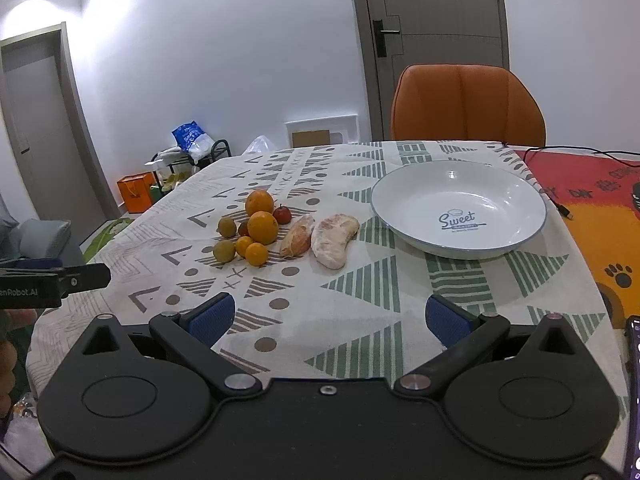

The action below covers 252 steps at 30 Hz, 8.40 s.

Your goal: Organize fruits

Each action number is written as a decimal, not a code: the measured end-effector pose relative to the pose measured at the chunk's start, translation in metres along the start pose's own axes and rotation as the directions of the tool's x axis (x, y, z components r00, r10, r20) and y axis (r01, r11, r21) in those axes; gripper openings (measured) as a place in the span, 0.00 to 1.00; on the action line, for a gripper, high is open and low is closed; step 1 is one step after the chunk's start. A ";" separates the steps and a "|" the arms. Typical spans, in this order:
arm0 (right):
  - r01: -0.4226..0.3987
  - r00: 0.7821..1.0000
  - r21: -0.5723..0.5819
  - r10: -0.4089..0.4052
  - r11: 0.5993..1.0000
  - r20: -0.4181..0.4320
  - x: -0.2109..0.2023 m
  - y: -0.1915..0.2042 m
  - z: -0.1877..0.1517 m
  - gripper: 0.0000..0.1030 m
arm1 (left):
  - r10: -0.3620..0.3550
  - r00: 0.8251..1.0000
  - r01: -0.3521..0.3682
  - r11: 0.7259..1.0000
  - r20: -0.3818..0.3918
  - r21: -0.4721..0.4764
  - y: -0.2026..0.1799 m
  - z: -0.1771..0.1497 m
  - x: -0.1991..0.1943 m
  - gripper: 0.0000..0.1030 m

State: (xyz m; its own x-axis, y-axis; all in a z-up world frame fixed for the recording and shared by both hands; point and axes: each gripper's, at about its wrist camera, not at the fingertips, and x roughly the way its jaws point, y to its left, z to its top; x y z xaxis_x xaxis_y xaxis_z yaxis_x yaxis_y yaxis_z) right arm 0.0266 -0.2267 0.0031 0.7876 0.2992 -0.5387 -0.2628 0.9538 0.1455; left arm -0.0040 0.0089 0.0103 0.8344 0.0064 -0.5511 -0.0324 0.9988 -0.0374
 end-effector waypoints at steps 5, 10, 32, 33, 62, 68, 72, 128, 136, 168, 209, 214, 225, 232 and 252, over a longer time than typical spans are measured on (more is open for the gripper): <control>-0.032 0.999 0.000 0.032 0.999 0.014 0.006 0.002 0.002 1.00 | -0.008 1.000 0.009 1.000 0.008 -0.029 0.004 0.001 0.005 1.00; -0.081 0.996 0.002 0.081 0.997 0.036 0.008 0.002 0.004 0.97 | -0.022 1.000 0.022 0.999 0.016 -0.035 0.004 0.002 0.012 1.00; -0.107 0.994 0.025 0.107 0.994 0.009 0.042 -0.009 0.009 0.97 | -0.097 0.995 0.098 0.993 0.016 -0.060 -0.002 0.015 0.050 0.91; -0.108 0.994 0.025 0.108 0.994 0.014 0.043 -0.009 0.009 0.96 | -0.099 0.995 0.100 0.993 0.016 -0.062 -0.002 0.015 0.052 0.90; -0.100 0.991 0.081 0.106 0.992 -0.076 0.104 -0.026 0.022 0.69 | -0.162 0.983 0.153 0.983 -0.089 -0.103 -0.011 0.023 0.122 0.45; -0.098 0.990 0.084 0.105 0.992 -0.091 0.114 -0.026 0.025 0.67 | -0.184 0.978 0.173 0.979 -0.096 -0.110 -0.013 0.025 0.131 0.45; -0.080 0.992 0.058 0.086 0.995 -0.094 0.121 -0.022 0.027 0.64 | -0.195 0.975 0.183 0.976 -0.106 -0.115 -0.015 0.025 0.138 0.40; -0.113 0.985 0.015 0.114 0.993 -0.128 0.132 -0.014 0.027 0.47 | -0.189 0.975 0.174 0.976 -0.115 -0.128 -0.004 0.018 0.142 0.22; -0.097 0.989 -0.023 0.094 0.995 -0.115 0.137 -0.008 0.028 0.45 | -0.180 0.978 0.165 0.978 -0.110 -0.131 -0.001 0.019 0.138 0.22; -0.068 0.997 0.061 0.065 0.996 0.052 0.082 -0.053 0.049 0.35 | -0.262 0.964 0.263 0.965 -0.042 0.011 -0.073 0.054 0.126 0.23; 0.169 0.981 0.177 -0.183 0.970 0.066 0.101 -0.157 0.059 0.36 | -0.360 0.929 0.370 0.917 -0.088 0.148 -0.180 0.084 0.183 0.23; 0.186 0.978 0.186 -0.200 0.965 0.065 0.101 -0.160 0.060 0.37 | -0.374 0.921 0.386 0.910 -0.104 0.147 -0.189 0.084 0.190 0.23; 0.160 0.980 0.177 -0.177 0.971 0.086 0.084 -0.150 0.055 0.41 | -0.343 0.935 0.353 0.925 -0.092 0.137 -0.175 0.086 0.183 0.27; 0.122 0.987 0.167 -0.138 0.978 0.087 0.076 -0.136 0.055 0.50 | -0.299 0.951 0.306 0.946 -0.075 0.109 -0.149 0.085 0.170 0.36; 0.005 0.991 0.136 -0.023 0.991 0.131 0.067 -0.101 0.058 1.00 | -0.174 0.985 0.175 0.983 -0.024 0.060 -0.093 0.078 0.132 0.81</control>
State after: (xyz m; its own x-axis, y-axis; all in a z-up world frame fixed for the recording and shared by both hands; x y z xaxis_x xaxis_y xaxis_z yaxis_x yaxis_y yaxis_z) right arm 0.1384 -0.3019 0.0006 0.8595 0.2783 -0.4288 -0.1808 0.9501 0.2543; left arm 0.1519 -0.0793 0.0056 0.8141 -0.1684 -0.5557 0.1472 0.9856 -0.0830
